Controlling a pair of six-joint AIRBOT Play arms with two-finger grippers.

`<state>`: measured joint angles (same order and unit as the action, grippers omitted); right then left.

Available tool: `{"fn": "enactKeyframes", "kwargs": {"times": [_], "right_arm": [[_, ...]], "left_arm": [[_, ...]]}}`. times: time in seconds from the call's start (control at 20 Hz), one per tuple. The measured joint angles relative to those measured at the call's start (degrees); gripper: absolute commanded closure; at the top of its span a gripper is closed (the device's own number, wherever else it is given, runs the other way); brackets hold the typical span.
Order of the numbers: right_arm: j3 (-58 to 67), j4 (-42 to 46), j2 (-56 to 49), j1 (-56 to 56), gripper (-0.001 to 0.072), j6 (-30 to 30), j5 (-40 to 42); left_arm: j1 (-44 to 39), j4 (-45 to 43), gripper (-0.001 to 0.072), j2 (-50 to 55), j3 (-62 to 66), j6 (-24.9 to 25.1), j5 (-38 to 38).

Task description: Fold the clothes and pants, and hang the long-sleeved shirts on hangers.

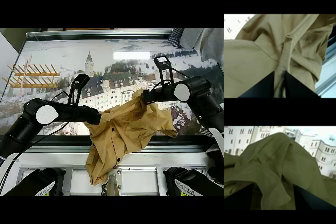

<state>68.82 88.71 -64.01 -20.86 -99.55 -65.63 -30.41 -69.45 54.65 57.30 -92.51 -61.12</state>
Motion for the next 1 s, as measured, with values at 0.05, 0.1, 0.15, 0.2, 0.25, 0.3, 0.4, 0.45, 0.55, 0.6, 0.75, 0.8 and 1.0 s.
{"fn": "enactKeyframes", "kwargs": {"times": [0.05,0.1,0.15,0.2,0.25,0.3,0.4,0.45,0.55,0.6,0.75,0.8,1.0], "right_arm": [[-0.83,-0.04,0.61,-0.31,0.0174,-1.57,-1.03],[-2.01,-0.28,1.18,-0.68,0.0174,-3.26,-1.55],[-3.39,-0.37,1.57,-1.16,0.0174,-5.03,-1.7],[-5.38,-0.35,1.86,-1.75,0.0174,-7.21,-1.57],[-7.21,-0.35,2.03,-2.29,0.0175,-9.01,-0.9],[-9.16,-0.37,2.12,-2.89,0.0179,-10.93,0.7],[-12.35,-0.37,2.1,-3.69,0.0315,-14.4,4.37],[-13.38,-0.33,2.03,-3.93,0.0445,-15.63,6.21],[-14.47,0.48,1.95,-4.13,0.0694,-16.61,8.28],[-14.34,0.98,2.19,-3.91,0.069,-16.28,8.44],[-9.57,2.27,4.11,-1.64,0.0691,-10.69,4.33],[-6.25,2.49,4.94,-0.7,0.069,-8.22,1.18],[9.84,2.93,7.28,1.27,0.0691,-1.31,-13.75]], "left_arm": [[0.0,0.0,0.0677,-0.04,-0.11,0.0,0.02],[0.0,0.0,0.0677,-0.07,-0.2,0.0,0.07],[0.0,0.0,0.0677,-0.11,-0.24,0.0,0.11],[0.0,0.0,0.0677,-0.13,-0.26,0.0,0.22],[0.0,0.0,0.0677,-0.13,-0.28,0.0,0.22],[0.0,0.0,0.0677,-0.13,-0.31,0.0,0.22],[0.0,0.0,0.0677,-0.15,-0.31,0.0,0.24],[0.0,0.0,0.0677,-0.15,-0.31,0.02,0.26],[0.46,-0.04,0.0677,-0.17,0.07,0.02,0.26],[1.18,-0.28,0.0677,-0.17,0.98,0.04,0.28],[4.9,-1.09,0.0677,-0.2,6.84,0.11,-0.31],[6.27,-1.22,0.0677,-0.2,9.7,0.13,-0.68],[8.5,-1.42,0.0677,-0.24,20.48,0.13,-1.55]]}}
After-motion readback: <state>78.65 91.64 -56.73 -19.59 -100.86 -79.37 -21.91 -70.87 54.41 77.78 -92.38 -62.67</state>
